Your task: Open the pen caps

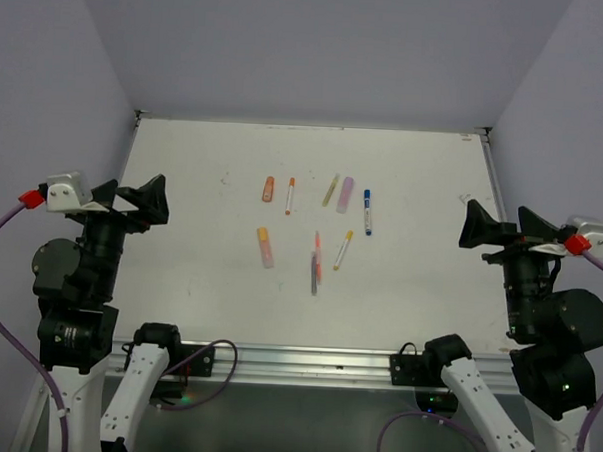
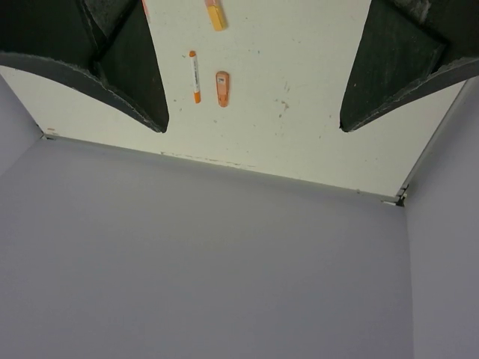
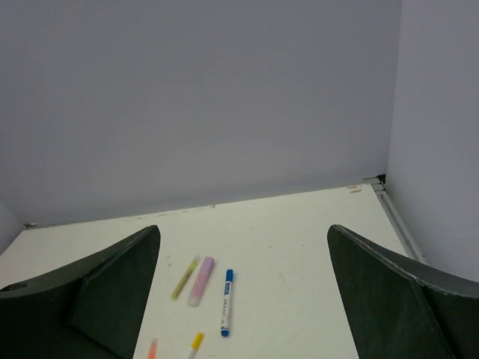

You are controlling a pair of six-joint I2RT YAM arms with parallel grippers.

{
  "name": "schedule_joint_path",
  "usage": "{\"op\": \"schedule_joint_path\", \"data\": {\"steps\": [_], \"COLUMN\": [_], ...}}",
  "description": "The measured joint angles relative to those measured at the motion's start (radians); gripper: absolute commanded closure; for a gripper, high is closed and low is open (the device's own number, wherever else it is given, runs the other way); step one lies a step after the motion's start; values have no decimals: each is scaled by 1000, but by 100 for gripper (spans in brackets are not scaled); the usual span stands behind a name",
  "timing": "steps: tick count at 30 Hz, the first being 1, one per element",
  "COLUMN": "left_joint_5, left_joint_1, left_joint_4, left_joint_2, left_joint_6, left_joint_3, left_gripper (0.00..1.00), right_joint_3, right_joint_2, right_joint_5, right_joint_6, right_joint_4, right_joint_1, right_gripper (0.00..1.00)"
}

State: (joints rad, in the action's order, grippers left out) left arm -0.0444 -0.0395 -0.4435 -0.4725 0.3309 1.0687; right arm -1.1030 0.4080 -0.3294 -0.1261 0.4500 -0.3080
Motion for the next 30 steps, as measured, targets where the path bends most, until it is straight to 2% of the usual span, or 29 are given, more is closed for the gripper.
{"op": "schedule_joint_path", "data": {"steps": [4, 12, 19, 24, 30], "left_joint_5": [8, 37, 39, 38, 33], "left_joint_1": [0, 0, 0, 0, 0], "left_joint_4": [0, 1, -10, -13, 24], "left_joint_2": [-8, -68, -132, -132, -119], "left_joint_6": [0, 6, 16, -2, -5], "left_joint_3": [-19, -78, -153, -207, -310], "left_gripper": [0, 0, 0, 0, 0], "right_joint_3": [-4, 3, 19, 23, -2], "right_joint_2": [39, 233, 510, 768, 1054], "right_joint_5": [-31, -21, -18, 11, 69], "right_joint_6": [-32, -158, -266, -282, -278], "right_joint_4": [13, 61, 82, 73, 52], "right_joint_1": [0, 0, 0, 0, -1], "right_gripper": [1, 1, 1, 20, 34]}}
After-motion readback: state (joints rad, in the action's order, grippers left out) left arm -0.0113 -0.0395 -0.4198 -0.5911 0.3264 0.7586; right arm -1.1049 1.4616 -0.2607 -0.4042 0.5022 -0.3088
